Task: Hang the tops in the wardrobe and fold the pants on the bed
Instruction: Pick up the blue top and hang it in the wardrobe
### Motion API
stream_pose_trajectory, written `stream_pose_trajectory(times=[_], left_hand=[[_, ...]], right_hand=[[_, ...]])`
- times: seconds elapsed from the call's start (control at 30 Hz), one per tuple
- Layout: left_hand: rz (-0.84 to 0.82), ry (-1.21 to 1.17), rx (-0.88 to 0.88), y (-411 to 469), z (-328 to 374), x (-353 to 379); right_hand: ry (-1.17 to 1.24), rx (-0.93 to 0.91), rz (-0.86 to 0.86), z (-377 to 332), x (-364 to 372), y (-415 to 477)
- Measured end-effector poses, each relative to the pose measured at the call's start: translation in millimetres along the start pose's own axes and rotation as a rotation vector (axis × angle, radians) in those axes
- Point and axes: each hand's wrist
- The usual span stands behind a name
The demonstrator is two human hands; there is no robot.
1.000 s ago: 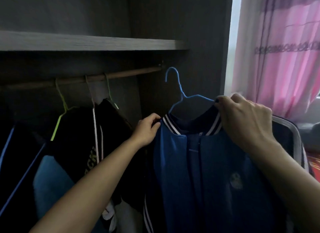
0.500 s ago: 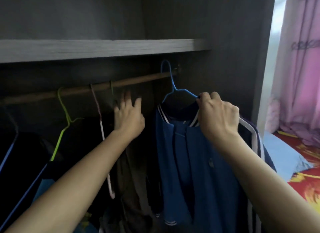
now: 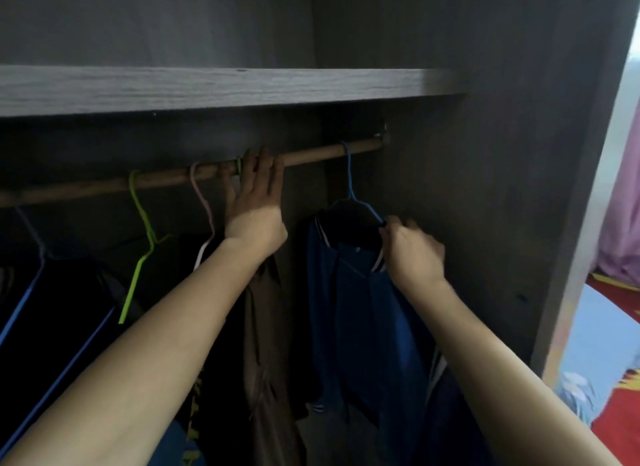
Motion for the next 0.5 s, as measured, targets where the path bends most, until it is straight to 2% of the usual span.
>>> stream_pose_trajectory(times=[0.13,0.27,0.4,0.5], left_hand=[[-0.021,-0.030,0.030,-3.5,-2.6,-6.4],[-0.041,-0.119,0.026,-23.8,-3.9,-15.5],[-0.057,-0.283,0.037,-71.7,5.8,-18.7],[-0.052,-0.310,0.072,-108.6,1.8,-20.8]], right_hand=[[0.098,-0.036,-0.055,-3.4,0.4,-11.1],[0.060,-0.025,-0.097,-2.5,-2.7,-34.1],[0.010,0.008,-0.034,-1.3,-15.1,-58.2],[0.058,0.005,0.005,-3.4,-27.7,-77.2]])
Point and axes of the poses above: each hand's wrist, its own y-axis towards the middle knuckle, its own x-axis out of the palm, z = x × y, and after that the axes turned 12 degrees about -z, right-handed
